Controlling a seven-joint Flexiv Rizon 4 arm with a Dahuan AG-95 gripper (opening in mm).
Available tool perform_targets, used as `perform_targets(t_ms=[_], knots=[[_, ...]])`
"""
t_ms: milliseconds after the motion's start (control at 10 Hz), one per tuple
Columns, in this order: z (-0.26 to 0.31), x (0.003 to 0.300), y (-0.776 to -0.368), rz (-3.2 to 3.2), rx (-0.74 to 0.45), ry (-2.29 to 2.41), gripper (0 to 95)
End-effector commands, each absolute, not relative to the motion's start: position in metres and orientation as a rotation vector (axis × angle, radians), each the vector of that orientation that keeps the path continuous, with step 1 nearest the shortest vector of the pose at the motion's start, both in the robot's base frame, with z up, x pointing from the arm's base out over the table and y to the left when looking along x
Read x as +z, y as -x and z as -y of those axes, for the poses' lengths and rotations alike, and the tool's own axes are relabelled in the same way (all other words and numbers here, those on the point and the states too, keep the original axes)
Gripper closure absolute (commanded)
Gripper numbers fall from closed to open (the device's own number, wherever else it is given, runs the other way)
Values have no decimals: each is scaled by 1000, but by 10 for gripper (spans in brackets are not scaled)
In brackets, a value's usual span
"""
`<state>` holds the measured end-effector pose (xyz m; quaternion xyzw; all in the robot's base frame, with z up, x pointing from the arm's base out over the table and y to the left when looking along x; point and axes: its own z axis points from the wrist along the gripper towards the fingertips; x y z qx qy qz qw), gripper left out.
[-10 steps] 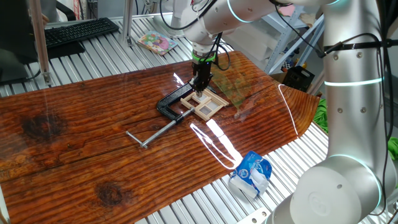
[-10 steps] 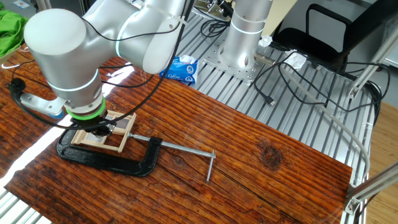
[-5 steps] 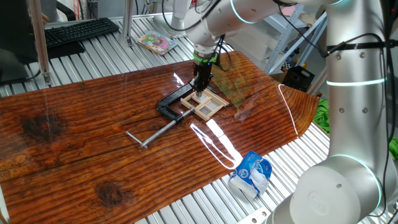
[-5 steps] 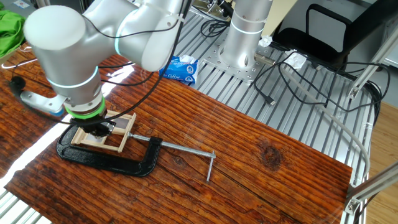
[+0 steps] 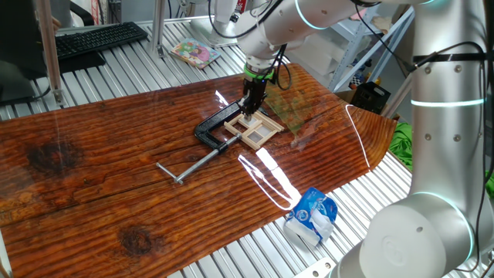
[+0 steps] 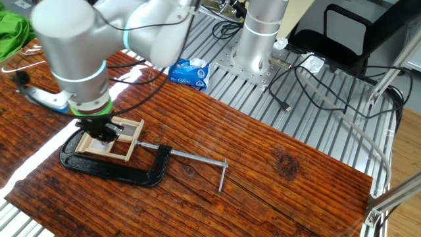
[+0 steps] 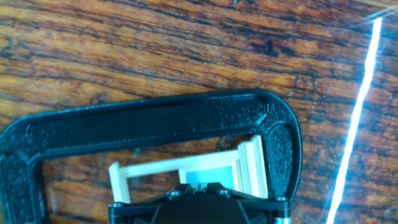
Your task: Close a sliding window
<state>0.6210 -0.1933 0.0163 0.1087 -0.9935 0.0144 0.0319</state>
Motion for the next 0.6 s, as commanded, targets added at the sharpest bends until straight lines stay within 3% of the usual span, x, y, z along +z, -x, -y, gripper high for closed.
perform_targets(t_ms=[100,600], knots=[[194,15,-618,3060,57,-345,950],[192,10,-613,3060,56,-349,950]])
